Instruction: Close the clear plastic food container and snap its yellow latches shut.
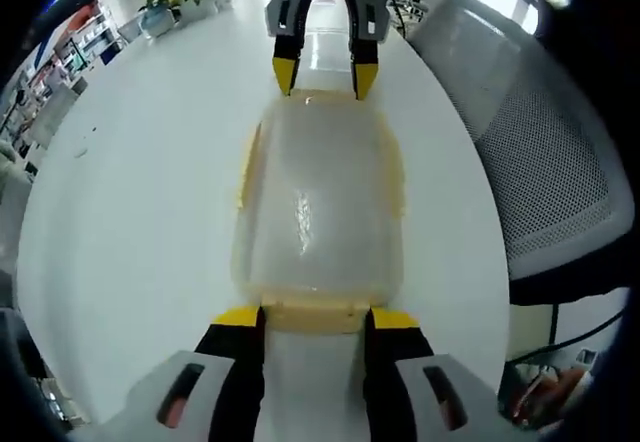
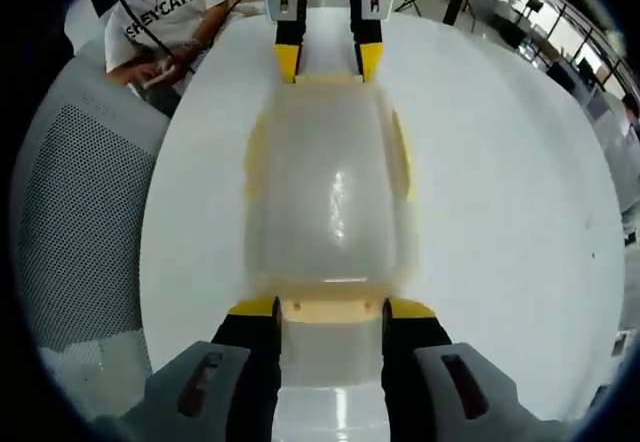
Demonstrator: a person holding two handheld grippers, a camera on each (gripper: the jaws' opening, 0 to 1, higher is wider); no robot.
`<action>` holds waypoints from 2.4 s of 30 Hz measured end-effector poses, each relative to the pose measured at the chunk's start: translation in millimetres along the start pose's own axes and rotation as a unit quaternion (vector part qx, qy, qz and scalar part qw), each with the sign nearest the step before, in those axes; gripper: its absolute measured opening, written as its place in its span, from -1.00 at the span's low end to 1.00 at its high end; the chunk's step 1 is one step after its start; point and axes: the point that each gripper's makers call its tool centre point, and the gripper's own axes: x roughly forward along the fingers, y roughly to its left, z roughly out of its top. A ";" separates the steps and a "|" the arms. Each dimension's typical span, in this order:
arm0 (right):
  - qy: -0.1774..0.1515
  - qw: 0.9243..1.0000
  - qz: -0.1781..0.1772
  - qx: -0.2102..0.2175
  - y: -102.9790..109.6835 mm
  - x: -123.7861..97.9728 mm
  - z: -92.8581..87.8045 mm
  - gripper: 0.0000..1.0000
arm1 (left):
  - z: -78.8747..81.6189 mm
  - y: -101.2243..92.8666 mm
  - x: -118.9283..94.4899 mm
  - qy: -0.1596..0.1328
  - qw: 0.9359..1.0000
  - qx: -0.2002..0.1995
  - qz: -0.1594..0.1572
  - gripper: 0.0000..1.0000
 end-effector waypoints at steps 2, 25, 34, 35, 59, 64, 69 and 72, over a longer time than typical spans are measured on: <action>-0.006 1.000 0.000 0.002 -0.6 -0.2 -0.2 -0.29 | -0.3 -0.5 -0.4 -0.002 1.000 -0.007 0.001 -0.35; -0.066 0.998 -0.002 -0.019 -3.0 -49.8 19.6 -0.29 | 20.6 -1.9 -53.4 0.004 0.999 -0.020 0.025 -0.34; -0.072 0.997 0.000 -0.020 -2.6 -60.0 20.6 -0.29 | 27.3 -2.4 -60.0 0.009 1.000 -0.020 0.021 -0.34; -0.072 0.997 0.000 -0.020 -2.3 -60.9 20.1 -0.29 | 27.9 -2.6 -60.2 0.009 1.000 -0.021 0.022 -0.34; -0.071 0.997 0.001 -0.034 -2.6 -92.2 -14.3 -0.29 | 72.2 -7.5 -55.4 -0.010 0.999 -0.038 0.022 -0.34; -0.069 0.997 0.002 -0.033 -3.4 -98.4 -26.2 -0.29 | 84.8 -8.2 -49.6 -0.012 0.999 -0.038 0.021 -0.34; -0.067 0.997 -0.001 -0.031 -5.6 -104.1 -39.2 -0.29 | 99.2 -6.5 -47.6 -0.017 0.999 -0.038 0.021 -0.34; -0.068 0.997 -0.003 -0.029 -7.4 -108.2 -47.4 -0.29 | 108.1 -5.1 -45.4 -0.021 0.999 -0.038 0.022 -0.34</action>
